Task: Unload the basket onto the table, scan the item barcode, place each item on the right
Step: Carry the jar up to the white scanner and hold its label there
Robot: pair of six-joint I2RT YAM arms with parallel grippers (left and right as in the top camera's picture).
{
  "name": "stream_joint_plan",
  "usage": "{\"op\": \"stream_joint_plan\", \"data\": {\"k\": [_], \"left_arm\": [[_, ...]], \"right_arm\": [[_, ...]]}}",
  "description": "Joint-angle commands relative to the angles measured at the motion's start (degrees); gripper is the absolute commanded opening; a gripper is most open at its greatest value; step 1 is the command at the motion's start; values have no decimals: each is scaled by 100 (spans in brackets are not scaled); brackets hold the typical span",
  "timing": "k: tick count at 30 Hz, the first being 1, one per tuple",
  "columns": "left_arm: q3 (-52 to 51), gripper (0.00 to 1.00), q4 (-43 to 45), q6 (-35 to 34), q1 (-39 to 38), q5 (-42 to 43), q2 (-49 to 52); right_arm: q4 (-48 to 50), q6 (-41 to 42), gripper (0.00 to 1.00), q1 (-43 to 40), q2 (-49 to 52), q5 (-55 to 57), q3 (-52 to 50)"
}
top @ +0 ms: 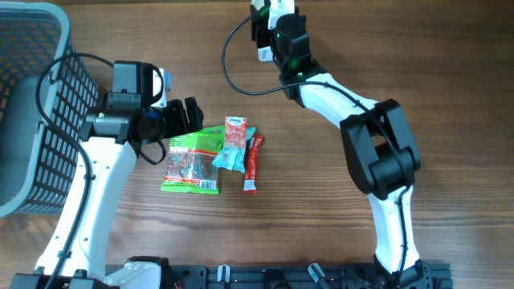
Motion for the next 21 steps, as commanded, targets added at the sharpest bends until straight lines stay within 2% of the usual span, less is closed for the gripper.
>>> {"op": "stream_joint_plan", "data": {"k": [1,10,13,15,19,21], "left_arm": [[20,100,11,-46,-26,63,17],[20,100,11,-46,-26,63,17],[20,100,11,-46,-26,63,17],[20,100,11,-46,-26,63,17],[20,100,11,-46,-26,63,17],[20,100,11,-46,-26,63,17]], "right_arm": [[304,-74,18,-39,238,286,66],[612,-50,18,-293,339,20,66],[833,-50,14,-304,339,-352,66],[892,-52,6,-302,304,-363,66],[531,-57,7,-299,-105,-365,66],[-26,-57,7,-310,-691,-367,66]]}}
